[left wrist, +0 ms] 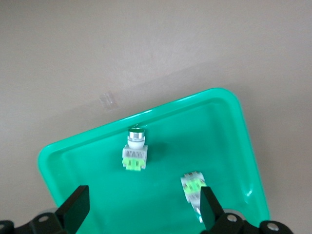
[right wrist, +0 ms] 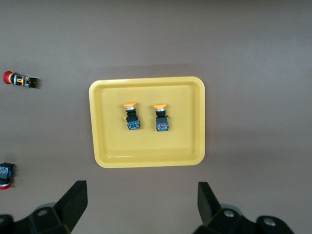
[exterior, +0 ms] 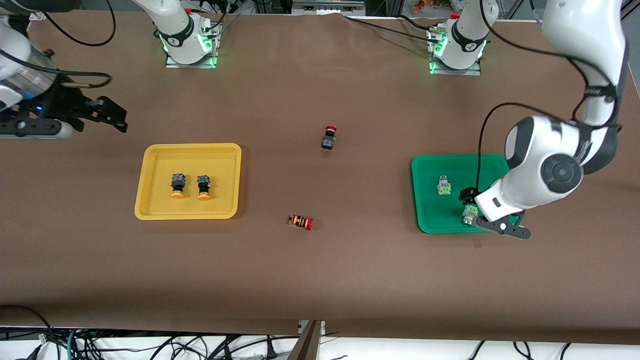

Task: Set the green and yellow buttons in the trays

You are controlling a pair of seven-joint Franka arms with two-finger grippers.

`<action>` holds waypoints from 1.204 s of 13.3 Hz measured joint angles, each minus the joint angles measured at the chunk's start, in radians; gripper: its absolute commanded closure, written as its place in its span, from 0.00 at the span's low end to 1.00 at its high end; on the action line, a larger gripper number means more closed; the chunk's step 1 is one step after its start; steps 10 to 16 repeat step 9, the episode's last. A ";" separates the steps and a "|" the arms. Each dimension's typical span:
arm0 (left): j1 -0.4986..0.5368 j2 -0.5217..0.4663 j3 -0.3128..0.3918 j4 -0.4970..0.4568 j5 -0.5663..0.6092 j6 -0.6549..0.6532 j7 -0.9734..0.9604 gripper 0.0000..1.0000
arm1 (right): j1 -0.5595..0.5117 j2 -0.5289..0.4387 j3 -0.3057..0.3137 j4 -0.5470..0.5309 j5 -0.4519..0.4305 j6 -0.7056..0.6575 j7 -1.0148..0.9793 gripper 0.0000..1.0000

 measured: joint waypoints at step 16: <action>0.079 -0.408 0.023 0.011 -0.104 -0.326 0.000 0.00 | 0.003 0.042 -0.002 0.025 0.000 -0.015 -0.001 0.00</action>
